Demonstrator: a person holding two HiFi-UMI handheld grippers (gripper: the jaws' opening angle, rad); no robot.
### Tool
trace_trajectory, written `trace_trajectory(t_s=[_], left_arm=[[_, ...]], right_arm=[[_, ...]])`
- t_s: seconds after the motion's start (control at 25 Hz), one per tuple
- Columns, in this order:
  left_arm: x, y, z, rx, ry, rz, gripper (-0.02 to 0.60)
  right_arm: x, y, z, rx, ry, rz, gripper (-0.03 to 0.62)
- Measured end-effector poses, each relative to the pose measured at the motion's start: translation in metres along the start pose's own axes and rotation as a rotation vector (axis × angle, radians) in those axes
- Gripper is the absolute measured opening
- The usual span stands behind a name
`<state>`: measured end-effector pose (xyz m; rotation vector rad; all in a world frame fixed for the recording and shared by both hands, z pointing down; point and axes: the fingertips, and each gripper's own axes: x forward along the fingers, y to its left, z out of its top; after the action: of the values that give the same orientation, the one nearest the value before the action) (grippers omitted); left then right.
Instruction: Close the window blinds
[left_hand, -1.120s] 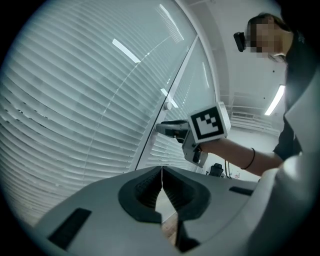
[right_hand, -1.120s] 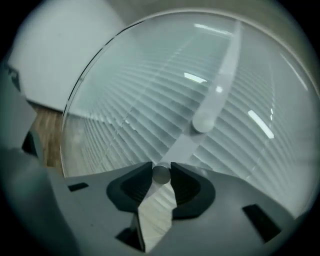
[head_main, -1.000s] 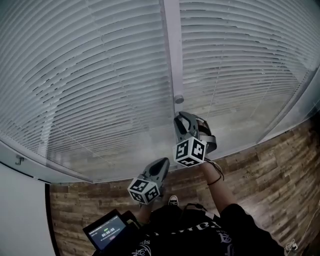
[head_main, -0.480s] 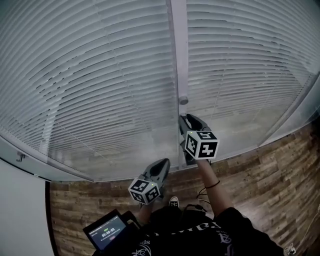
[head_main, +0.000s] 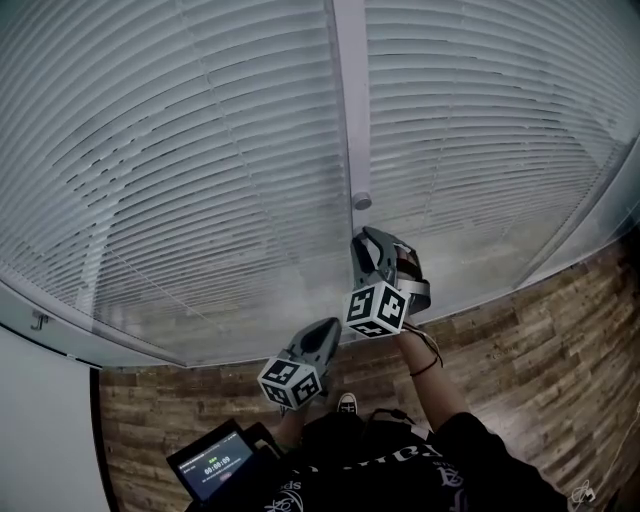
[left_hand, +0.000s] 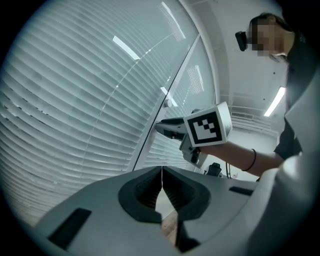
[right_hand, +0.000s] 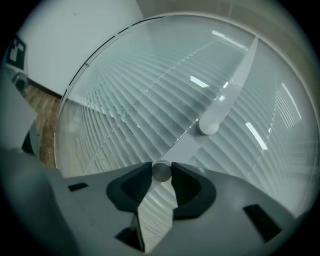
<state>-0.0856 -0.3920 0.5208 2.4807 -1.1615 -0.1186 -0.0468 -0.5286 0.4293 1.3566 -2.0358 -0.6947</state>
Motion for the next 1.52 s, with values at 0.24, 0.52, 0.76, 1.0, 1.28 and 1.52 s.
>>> trace_trajectory(t_s=[0.24,0.52,0.76,1.0,1.28,1.52], left_arm=[[0.0,-0.002,-0.004,0.001,0.005,-0.005,0.005],[-0.007,0.01,0.0,-0.007,-0.006,0.03,0.005],[-0.006,0.001,-0.004,-0.007,0.004,0.01,0.005],[-0.008,-0.015,-0.011,0.008,0.018,-0.017,0.005],[-0.019,-0.02,-0.018,0.021,0.024,-0.011,0.005],[-0.031,-0.037,-0.018,0.026,0.011,0.011,0.005]], right_arm=[[-0.001,-0.017,-0.012,0.993,-0.095,0.157,0.126],[0.0,-0.01,-0.002,0.404,0.007,0.059,0.126],[-0.003,0.003,0.004,-0.011,-0.017,0.016,0.126],[-0.008,0.012,0.004,-0.306,-0.052,0.065,0.126],[-0.007,0.026,0.002,-0.538,-0.067,0.069,0.126],[-0.036,0.006,-0.001,0.178,-0.065,0.112,0.126]])
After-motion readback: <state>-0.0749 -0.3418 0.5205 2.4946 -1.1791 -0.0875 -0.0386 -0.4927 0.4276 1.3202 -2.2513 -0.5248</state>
